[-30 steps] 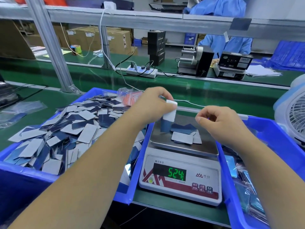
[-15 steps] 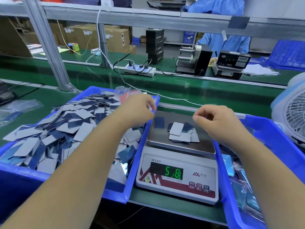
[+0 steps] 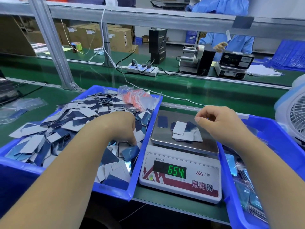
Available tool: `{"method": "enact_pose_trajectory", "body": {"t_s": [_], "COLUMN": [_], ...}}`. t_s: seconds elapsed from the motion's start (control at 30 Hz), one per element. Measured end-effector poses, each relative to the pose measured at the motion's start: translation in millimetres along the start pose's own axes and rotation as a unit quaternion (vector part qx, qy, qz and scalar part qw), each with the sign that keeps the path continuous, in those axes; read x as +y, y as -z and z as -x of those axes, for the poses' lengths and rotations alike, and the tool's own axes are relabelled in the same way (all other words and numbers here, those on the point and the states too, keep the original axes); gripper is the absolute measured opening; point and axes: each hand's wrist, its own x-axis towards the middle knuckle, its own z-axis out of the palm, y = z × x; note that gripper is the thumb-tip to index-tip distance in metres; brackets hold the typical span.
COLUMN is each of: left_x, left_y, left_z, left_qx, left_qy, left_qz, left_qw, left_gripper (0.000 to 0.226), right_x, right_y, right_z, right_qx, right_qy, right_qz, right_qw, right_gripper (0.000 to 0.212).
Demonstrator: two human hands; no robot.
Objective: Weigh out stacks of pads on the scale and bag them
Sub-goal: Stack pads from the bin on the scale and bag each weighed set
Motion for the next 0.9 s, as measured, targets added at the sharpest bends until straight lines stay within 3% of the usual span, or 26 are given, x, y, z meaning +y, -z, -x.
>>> {"method": "enact_pose_trajectory", "body": {"t_s": [0.1, 0.37, 0.53, 0.9], "left_x": [2.4, 0.9, -3.2, -6.7], "left_y": [-0.9, -4.2, -2.7, 9.9], "left_z": [-1.1, -7.5, -10.6, 3.8], "left_qx": [0.0, 0.001, -0.005, -0.092], "left_qy": [0.015, -0.011, -0.015, -0.054], "left_qz": [0.008, 0.084, 0.108, 0.021], "left_qw": [1.0, 0.996, 0.994, 0.994], "left_gripper": [0.05, 0.017, 0.024, 0.022], "right_x": [0.3, 0.0, 0.3, 0.9], "right_y": [0.5, 0.9, 1.0, 0.4], "right_z": [-0.3, -0.6, -0.7, -0.9], "right_qx": [0.003, 0.006, 0.005, 0.003], "right_qy": [0.003, 0.005, 0.012, 0.01], "right_qz": [0.003, 0.004, -0.005, -0.007], "right_qw": [1.0, 1.0, 1.0, 1.0], "right_gripper": [0.019, 0.019, 0.02, 0.019]}}
